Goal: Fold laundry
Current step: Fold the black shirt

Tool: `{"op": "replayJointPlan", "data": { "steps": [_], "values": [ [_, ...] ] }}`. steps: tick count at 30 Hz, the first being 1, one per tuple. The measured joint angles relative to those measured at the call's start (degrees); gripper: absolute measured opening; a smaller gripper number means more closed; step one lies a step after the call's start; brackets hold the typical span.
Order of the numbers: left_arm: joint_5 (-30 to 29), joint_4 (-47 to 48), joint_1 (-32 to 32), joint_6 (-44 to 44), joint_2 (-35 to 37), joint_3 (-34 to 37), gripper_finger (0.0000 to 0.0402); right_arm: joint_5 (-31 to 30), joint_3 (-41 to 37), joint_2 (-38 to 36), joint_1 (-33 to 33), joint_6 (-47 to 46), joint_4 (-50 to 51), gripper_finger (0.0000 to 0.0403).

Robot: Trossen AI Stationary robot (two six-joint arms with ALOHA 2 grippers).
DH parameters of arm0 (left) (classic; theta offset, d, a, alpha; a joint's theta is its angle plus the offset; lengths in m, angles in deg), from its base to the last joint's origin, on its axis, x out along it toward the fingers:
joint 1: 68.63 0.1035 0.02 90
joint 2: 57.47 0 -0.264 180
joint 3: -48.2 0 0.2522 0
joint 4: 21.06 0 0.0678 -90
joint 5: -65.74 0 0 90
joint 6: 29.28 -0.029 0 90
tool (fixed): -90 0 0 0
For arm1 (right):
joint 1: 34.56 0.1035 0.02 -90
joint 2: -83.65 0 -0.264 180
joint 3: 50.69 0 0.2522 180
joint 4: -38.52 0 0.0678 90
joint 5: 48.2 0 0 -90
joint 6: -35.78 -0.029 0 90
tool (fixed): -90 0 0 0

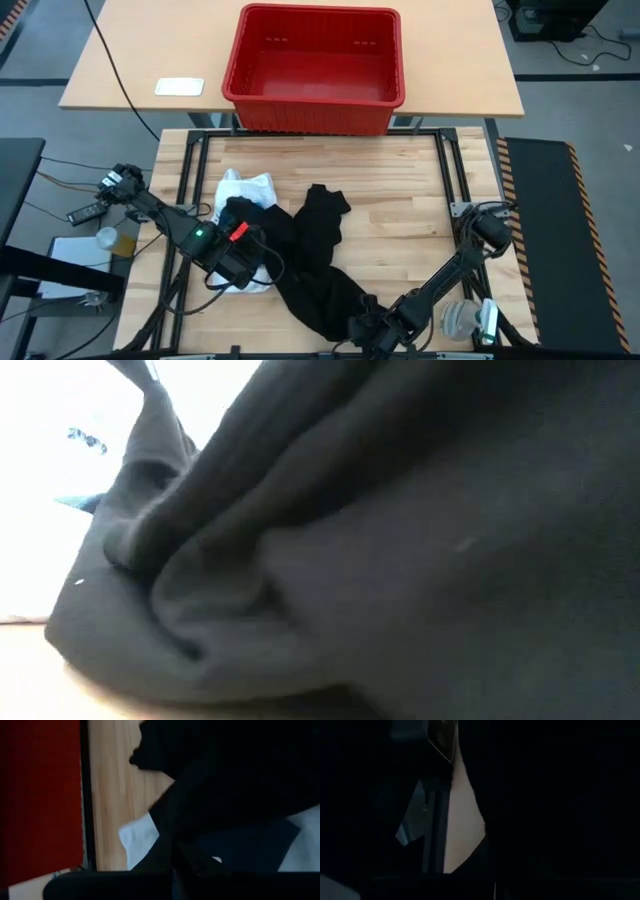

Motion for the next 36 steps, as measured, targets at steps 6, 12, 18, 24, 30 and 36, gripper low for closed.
{"op": "replayJointPlan", "data": {
  "steps": [6,12,18,24,30,36],
  "values": [
    [-2.36,-0.06,-2.54,-3.07,4.7,-6.97,0.0002,-11.94,4.78,-9.86,2.02,-0.83,16.18,0.001],
    [-2.38,0.25,-4.04,-9.85,10.08,-13.43,0.0001,-19.21,5.99,-21.4,4.75,6.13,23.04,0.0022],
    [-2.45,-1.88,-4.42,-18.57,11.29,-21.75,0.0001,-20.5,5.73,-32.6,5.18,15.18,24.43,0.0009],
    [-4.26,-7.28,-4.53,-28.97,11.29,-29.23,0.0,-33.93,5.77,-42.81,6.33,17.86,24.34,0.001],
    [-10.88,-6.36,-2.35,-33.25,11.63,-34.03,0.0001,-47.89,5.77,-49.95,7.21,22.27,24.33,0.0011],
    [-21.12,-7.56,-0.21,-40.7,13.64,-36.83,0.0004,-68.68,5.77,-53.84,8.01,33.37,23.34,0.0011]
  ]
}}
